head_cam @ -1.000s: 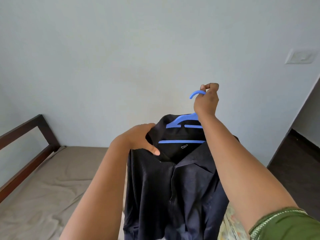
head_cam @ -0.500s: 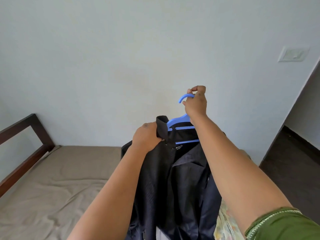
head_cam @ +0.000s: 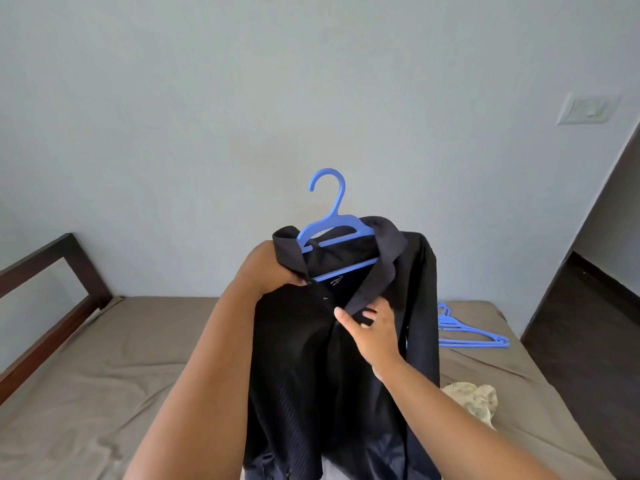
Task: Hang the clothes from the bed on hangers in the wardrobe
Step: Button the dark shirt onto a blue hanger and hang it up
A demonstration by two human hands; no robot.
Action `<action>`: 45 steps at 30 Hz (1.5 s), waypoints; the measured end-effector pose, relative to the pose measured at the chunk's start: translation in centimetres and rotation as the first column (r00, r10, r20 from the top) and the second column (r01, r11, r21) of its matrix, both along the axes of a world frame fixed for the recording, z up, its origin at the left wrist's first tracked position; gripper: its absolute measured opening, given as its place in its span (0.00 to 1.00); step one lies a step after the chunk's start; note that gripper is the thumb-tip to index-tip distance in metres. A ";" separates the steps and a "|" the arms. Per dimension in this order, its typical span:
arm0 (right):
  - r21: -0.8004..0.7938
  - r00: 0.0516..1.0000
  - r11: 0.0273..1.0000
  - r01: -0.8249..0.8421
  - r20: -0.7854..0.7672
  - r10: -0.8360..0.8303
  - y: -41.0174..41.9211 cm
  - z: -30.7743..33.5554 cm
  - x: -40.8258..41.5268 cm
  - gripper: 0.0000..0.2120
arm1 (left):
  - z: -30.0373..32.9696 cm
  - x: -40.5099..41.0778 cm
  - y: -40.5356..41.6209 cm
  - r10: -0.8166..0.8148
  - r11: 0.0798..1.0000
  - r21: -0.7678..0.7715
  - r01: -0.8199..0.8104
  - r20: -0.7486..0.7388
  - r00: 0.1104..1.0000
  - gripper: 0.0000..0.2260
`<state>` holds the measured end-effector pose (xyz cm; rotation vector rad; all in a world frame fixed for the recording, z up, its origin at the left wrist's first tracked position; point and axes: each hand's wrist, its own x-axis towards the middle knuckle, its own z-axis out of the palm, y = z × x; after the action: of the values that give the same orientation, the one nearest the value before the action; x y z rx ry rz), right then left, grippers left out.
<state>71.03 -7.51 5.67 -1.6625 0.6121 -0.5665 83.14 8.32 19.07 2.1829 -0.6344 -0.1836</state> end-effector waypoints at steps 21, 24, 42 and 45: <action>-0.222 0.990 0.971 -0.093 0.087 0.115 2.7 5.6 2.3 0.03 | -0.4 -1.5 1.0 -0.133 0.985 -0.141 0.097 -0.274 0.952 0.24; -0.268 0.991 0.958 -0.102 0.060 0.122 2.9 6.2 2.0 0.04 | -0.9 -2.0 0.3 -0.074 0.987 -0.159 0.037 -0.232 0.970 0.29; -0.322 0.997 0.945 -0.052 0.031 0.065 2.9 6.8 1.9 0.03 | -1.1 -3.1 -0.6 -0.145 0.939 -0.342 0.029 -0.318 0.937 0.19; -0.363 0.995 0.928 -0.081 0.025 0.097 2.9 7.0 2.0 0.04 | -1.2 -2.8 -0.5 -0.122 0.941 -0.338 0.008 -0.318 0.940 0.16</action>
<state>72.99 -4.63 12.69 -2.0083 0.4137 -0.6761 80.34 7.85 17.84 1.7520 -0.5022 -0.4412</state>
